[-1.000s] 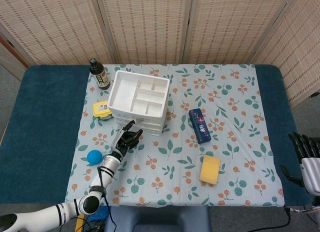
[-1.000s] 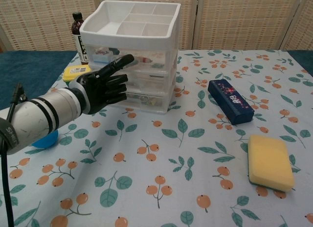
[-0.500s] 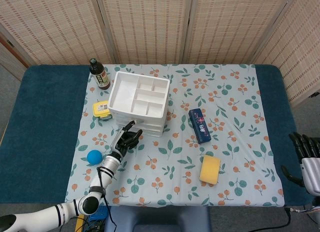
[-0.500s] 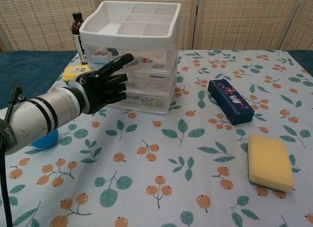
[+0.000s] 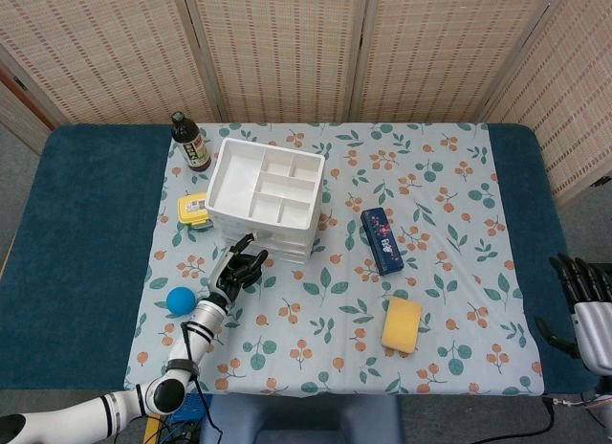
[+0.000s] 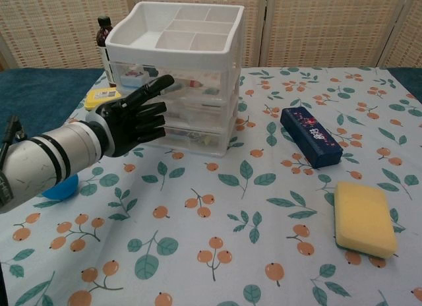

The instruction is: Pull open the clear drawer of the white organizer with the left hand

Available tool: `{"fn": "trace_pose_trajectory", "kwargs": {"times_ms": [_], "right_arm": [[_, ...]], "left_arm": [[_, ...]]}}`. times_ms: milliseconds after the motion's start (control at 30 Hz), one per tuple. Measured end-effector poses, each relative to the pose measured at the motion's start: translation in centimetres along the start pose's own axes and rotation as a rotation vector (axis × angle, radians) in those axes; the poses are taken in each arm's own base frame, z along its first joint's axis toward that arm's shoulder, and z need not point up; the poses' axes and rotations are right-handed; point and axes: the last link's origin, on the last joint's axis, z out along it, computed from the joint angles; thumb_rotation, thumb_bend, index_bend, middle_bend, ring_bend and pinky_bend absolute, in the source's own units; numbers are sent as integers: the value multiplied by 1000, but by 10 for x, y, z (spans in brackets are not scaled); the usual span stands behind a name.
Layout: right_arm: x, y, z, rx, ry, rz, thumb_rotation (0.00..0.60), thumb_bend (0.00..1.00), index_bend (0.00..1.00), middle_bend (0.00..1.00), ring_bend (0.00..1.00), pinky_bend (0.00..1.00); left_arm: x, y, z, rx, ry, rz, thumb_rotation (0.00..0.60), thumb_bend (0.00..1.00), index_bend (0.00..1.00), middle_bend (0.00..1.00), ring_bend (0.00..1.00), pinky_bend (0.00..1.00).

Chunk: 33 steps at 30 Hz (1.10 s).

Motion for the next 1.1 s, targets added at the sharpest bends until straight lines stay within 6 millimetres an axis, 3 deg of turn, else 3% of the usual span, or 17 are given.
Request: {"fn": "trace_pose_trajectory", "kwargs": {"times_ms": [1100], "right_arm": [[-2,-4,-1,13,-12,-9,600,310,0,38,0,8]], "left_arm": [[5,-8,-19,2,-13,-11,600,267,357,1000,1000,1000]]}}
